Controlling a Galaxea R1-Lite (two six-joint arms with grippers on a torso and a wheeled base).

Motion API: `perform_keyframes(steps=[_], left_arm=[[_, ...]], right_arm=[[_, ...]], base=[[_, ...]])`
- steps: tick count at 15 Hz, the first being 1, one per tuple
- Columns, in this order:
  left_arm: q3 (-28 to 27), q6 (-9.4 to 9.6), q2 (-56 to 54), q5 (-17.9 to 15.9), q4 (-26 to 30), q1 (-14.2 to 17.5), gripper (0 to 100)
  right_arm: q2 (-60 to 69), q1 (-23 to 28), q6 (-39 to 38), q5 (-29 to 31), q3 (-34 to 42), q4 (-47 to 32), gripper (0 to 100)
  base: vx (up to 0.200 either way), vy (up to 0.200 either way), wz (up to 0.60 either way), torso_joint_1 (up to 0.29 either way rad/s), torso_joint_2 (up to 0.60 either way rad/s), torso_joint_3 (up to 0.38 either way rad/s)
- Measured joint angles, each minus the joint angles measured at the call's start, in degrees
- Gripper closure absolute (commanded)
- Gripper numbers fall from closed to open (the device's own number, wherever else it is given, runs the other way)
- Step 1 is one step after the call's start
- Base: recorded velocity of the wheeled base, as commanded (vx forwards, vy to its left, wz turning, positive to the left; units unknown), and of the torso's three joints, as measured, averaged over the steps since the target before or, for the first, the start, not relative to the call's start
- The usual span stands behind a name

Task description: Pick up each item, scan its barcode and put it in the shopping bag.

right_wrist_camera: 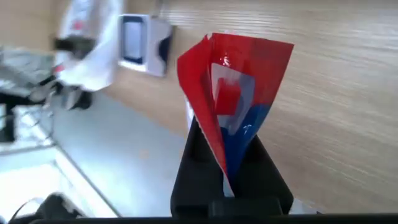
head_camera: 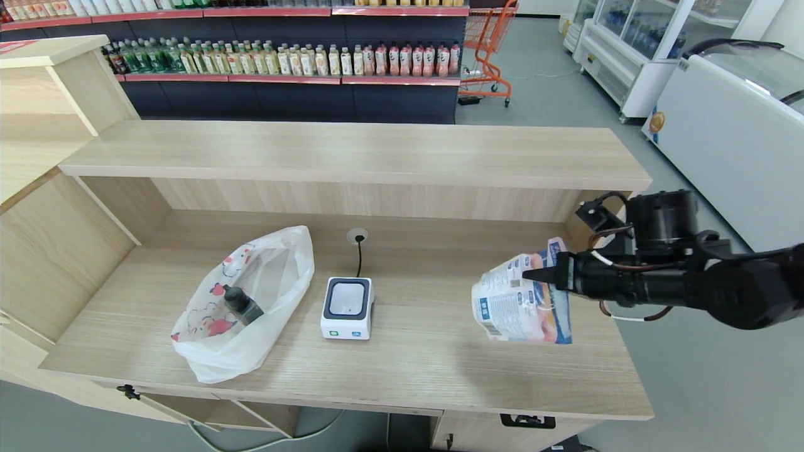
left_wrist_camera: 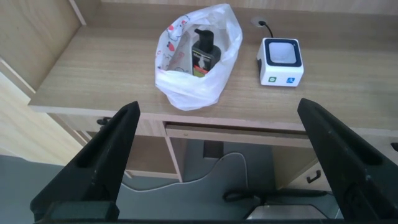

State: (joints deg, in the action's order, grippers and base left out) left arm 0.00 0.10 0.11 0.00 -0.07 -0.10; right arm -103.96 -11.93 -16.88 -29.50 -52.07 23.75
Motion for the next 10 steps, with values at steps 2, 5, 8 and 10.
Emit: perform_keyframes(steps=[2,5,8,10], left_arm=[[0.00,0.00,0.00,0.00,0.00,0.00,0],[0.00,0.00,0.00,0.00,0.00,0.00,0],[0.00,0.00,0.00,0.00,0.00,0.00,0],[0.00,0.00,0.00,0.00,0.00,0.00,0]], right_arm=[[5.07,3.29,3.75,-18.18,3.25,3.34,100],[12.53,6.16,4.28,-30.84,6.73,4.88,100],[18.30,4.39,-6.40,-31.51,7.41,5.05,100],[21.96,2.38,-16.64,-31.51,7.12,5.18,100]], base=[[0.000,0.000,0.00,0.000,0.00,0.000],[0.000,0.000,0.00,0.000,0.00,0.000],[0.000,0.000,0.00,0.000,0.00,0.000],[0.000,0.000,0.00,0.000,0.00,0.000]])
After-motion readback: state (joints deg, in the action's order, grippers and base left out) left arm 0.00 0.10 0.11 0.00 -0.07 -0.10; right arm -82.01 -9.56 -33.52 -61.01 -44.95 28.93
